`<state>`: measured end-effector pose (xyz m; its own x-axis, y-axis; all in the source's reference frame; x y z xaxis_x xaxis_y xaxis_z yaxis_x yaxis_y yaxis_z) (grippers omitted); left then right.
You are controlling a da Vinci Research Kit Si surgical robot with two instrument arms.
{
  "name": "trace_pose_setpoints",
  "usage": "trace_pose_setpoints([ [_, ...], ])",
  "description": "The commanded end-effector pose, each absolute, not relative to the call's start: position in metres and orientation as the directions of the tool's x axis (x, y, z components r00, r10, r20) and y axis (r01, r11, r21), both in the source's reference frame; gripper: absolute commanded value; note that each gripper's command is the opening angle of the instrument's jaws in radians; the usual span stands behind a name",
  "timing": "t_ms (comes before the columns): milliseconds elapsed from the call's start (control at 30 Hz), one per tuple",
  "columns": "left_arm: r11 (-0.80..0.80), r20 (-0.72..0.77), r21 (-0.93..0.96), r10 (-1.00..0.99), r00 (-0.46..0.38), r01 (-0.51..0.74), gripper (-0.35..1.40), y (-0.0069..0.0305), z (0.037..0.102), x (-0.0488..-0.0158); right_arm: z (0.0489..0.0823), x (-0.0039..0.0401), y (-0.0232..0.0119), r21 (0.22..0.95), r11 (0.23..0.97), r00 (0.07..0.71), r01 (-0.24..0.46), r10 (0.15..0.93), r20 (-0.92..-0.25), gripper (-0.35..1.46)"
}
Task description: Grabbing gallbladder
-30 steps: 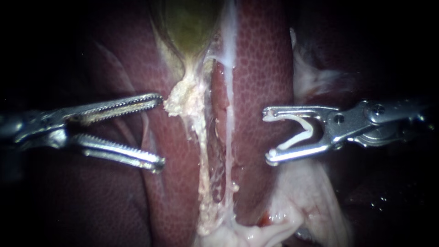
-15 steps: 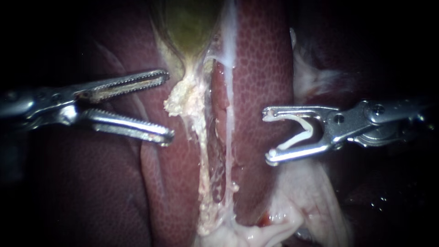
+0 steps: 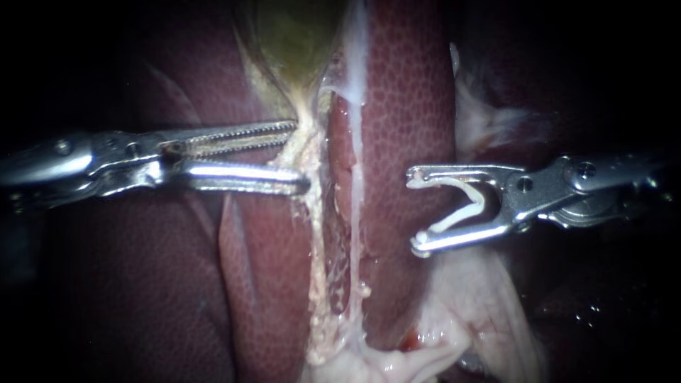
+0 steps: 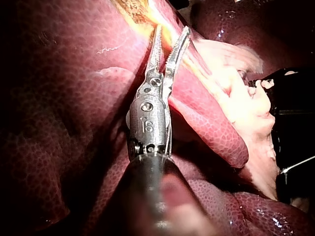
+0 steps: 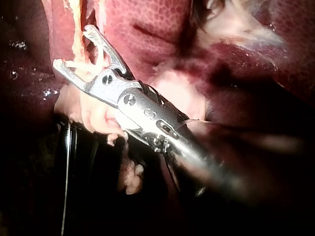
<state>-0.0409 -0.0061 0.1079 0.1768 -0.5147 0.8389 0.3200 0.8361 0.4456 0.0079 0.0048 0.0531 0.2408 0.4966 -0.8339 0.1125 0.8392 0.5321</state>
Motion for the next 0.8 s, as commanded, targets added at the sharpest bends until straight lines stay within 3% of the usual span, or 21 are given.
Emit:
trace_pose_setpoints([
  [33,0.837,0.838,0.446,-0.515,0.183,0.317,-0.35,-0.0062,0.1081,-0.0408,0.0530,0.0079,0.0048,0.532,0.839,0.241,0.113,0.496,-0.834,0.58],
  [233,0.836,0.826,0.442,-0.520,0.217,0.324,-0.35,-0.0062,0.1082,-0.0402,0.0530,0.0079,0.0048,0.532,0.839,0.241,0.113,0.496,-0.834,0.58],
  [800,0.814,0.817,0.465,-0.546,0.183,0.349,-0.35,-0.0041,0.1031,-0.0366,0.0530,0.0078,0.0048,0.532,0.839,0.241,0.113,0.496,-0.834,0.58],
])
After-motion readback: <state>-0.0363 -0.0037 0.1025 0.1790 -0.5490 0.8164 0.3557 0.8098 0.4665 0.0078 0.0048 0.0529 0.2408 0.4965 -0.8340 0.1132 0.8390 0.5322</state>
